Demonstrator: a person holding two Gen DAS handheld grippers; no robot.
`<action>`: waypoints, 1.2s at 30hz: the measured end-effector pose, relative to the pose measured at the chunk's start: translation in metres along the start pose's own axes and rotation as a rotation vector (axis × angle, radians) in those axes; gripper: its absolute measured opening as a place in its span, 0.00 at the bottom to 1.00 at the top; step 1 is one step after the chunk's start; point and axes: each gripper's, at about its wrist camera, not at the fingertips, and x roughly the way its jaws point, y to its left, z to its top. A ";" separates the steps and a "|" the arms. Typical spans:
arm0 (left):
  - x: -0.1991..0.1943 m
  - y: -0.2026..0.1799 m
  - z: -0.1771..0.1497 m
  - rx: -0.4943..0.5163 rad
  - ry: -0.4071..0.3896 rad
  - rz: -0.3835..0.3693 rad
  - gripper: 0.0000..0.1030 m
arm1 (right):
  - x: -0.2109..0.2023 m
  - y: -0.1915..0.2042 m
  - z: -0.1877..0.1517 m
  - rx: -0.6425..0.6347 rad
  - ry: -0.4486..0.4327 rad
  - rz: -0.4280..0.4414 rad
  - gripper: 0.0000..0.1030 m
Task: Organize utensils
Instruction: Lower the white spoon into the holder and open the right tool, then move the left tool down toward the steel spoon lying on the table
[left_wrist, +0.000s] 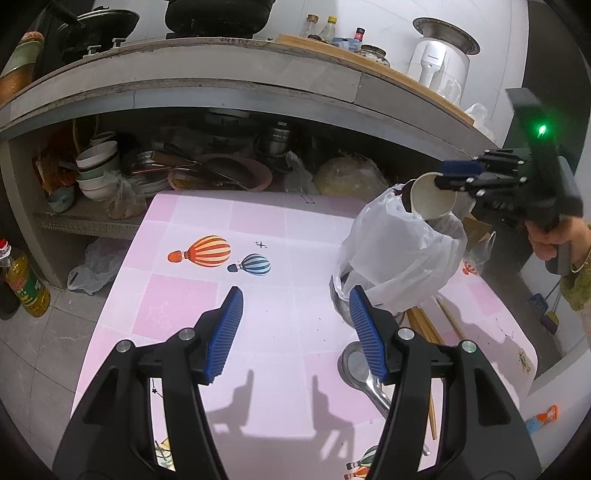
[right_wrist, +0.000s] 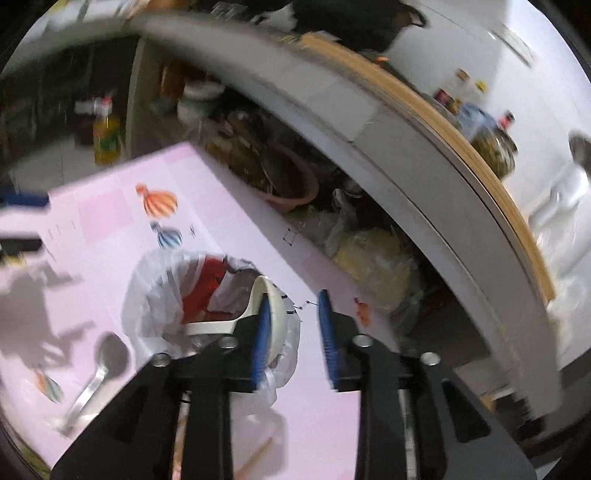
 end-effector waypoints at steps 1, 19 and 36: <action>-0.001 -0.001 0.000 0.001 0.000 -0.001 0.57 | -0.007 -0.008 -0.002 0.044 -0.020 0.023 0.34; 0.000 -0.019 -0.017 -0.058 0.016 -0.093 0.82 | -0.090 -0.029 -0.082 0.439 -0.134 0.064 0.84; 0.001 -0.040 -0.049 -0.052 0.065 -0.097 0.92 | -0.069 0.063 -0.188 0.527 0.022 -0.171 0.94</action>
